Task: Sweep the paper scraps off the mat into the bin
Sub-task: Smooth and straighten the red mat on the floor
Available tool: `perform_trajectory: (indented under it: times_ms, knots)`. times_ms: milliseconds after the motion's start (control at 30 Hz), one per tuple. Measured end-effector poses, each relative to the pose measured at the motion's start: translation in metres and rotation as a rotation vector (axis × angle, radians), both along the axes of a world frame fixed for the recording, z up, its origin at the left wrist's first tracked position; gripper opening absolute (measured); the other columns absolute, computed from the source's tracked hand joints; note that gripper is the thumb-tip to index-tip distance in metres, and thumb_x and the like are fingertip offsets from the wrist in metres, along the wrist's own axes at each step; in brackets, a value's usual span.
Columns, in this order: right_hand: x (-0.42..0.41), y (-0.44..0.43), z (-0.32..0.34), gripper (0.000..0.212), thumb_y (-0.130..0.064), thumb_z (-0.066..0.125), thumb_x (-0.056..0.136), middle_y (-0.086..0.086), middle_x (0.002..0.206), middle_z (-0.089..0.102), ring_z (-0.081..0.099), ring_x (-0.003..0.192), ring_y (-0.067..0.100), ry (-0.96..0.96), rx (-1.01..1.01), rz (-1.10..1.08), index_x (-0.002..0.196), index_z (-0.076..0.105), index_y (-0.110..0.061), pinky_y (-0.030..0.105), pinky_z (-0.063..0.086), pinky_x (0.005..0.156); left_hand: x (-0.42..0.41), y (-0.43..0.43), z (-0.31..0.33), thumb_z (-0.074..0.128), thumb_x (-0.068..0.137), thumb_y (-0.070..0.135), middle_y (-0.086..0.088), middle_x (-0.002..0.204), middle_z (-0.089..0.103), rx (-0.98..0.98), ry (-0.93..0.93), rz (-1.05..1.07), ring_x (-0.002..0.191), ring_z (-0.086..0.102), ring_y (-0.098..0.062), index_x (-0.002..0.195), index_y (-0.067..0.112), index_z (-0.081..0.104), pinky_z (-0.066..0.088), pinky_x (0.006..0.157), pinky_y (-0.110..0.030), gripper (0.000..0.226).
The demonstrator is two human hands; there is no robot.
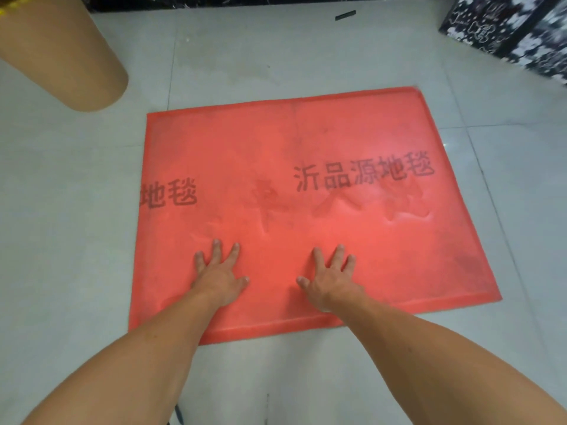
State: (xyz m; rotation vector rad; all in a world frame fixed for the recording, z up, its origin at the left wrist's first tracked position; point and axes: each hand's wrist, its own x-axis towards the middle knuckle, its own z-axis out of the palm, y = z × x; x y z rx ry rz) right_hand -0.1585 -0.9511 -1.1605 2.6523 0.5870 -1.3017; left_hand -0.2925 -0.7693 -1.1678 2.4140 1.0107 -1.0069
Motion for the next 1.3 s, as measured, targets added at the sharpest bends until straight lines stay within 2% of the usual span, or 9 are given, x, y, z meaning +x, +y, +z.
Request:
perform_trajectory:
  times_ms: [100,200,300,433,533,600,700,767,1300]
  knots:
    - [-0.013,-0.010,0.023,0.075,-0.065,0.034,0.093,0.017,0.160,-0.012,-0.001,0.145,0.045,-0.063,-0.030,0.008,0.152,0.000,-0.034,0.070,0.023,0.102,0.000,-0.013,0.015,0.043,0.096,0.050,-0.018,0.162,-0.012,-0.012,-0.013,-0.071,0.148,-0.020,-0.024,0.156,0.026,-0.006,-0.009,0.119,-0.048,0.081]
    - [-0.013,-0.014,0.029,0.065,-0.064,0.035,0.092,0.022,0.150,0.023,0.030,0.134,0.048,-0.152,-0.062,0.030,0.146,0.021,-0.029,0.071,0.023,0.101,-0.005,-0.024,0.022,0.040,0.097,0.048,-0.009,0.164,0.000,0.018,-0.022,-0.149,0.149,-0.018,-0.020,0.156,0.025,-0.003,-0.005,0.120,-0.048,0.077]
    - [-0.006,-0.013,0.034,0.060,-0.061,0.039,0.092,0.012,0.140,0.035,0.038,0.128,0.040,-0.204,0.002,0.010,0.142,0.025,-0.030,0.073,0.026,0.097,-0.016,-0.027,0.018,0.042,0.095,0.051,-0.008,0.164,0.006,0.021,-0.033,-0.145,0.151,-0.002,-0.026,0.156,0.032,0.005,0.008,0.120,-0.046,0.073]
    - [0.001,-0.004,0.029,0.068,-0.058,0.044,0.092,0.007,0.152,0.018,0.017,0.141,0.035,-0.212,0.108,0.030,0.149,0.013,-0.037,0.072,0.030,0.097,-0.019,-0.019,0.021,0.052,0.091,0.051,-0.003,0.157,0.022,0.091,-0.197,0.017,0.137,0.025,-0.035,0.151,0.042,0.021,0.034,0.111,-0.047,0.068]
    - [0.008,0.006,0.025,0.073,-0.055,0.046,0.094,0.000,0.161,-0.013,-0.015,0.146,0.035,-0.162,0.152,0.056,0.151,0.001,-0.044,0.073,0.026,0.099,-0.015,-0.007,0.016,0.054,0.088,0.055,-0.009,0.163,-0.003,0.135,-0.178,0.108,0.147,0.001,-0.039,0.153,0.042,0.004,0.025,0.115,-0.053,0.083]
    - [0.011,0.011,0.010,0.075,-0.057,0.044,0.092,-0.003,0.160,-0.022,-0.023,0.145,0.036,-0.106,0.148,0.081,0.149,-0.005,-0.048,0.073,0.025,0.099,-0.014,-0.003,0.014,0.051,0.090,0.057,-0.014,0.162,-0.014,0.117,-0.099,0.112,0.148,-0.014,-0.035,0.155,0.036,-0.005,0.011,0.119,-0.055,0.088]
    - [0.010,0.010,-0.017,0.086,-0.069,0.032,0.079,-0.001,0.162,-0.017,-0.023,0.144,0.040,-0.070,0.097,0.130,0.150,-0.009,-0.042,0.074,0.023,0.102,-0.018,-0.007,0.012,0.046,0.092,0.058,-0.021,0.161,-0.010,0.079,-0.007,0.066,0.149,-0.017,-0.028,0.155,0.025,-0.009,-0.004,0.119,-0.050,0.090]
    - [0.005,0.005,-0.014,0.083,-0.065,0.038,0.085,0.003,0.161,-0.020,-0.022,0.144,0.040,-0.075,0.083,0.100,0.151,-0.008,-0.042,0.071,0.024,0.104,-0.023,-0.007,0.005,0.044,0.091,0.061,-0.021,0.162,-0.008,0.082,0.001,0.063,0.150,-0.015,-0.027,0.155,0.027,-0.010,-0.004,0.119,-0.050,0.090]
    - [-0.020,-0.019,0.011,0.081,-0.057,0.051,0.091,0.003,0.158,-0.025,-0.021,0.145,0.036,-0.017,0.092,-0.003,0.152,0.001,-0.043,0.067,0.032,0.103,-0.054,-0.036,-0.018,0.054,0.081,0.065,-0.008,0.163,0.001,0.083,0.030,0.141,0.148,0.003,-0.037,0.153,0.039,-0.007,0.011,0.118,-0.048,0.098]
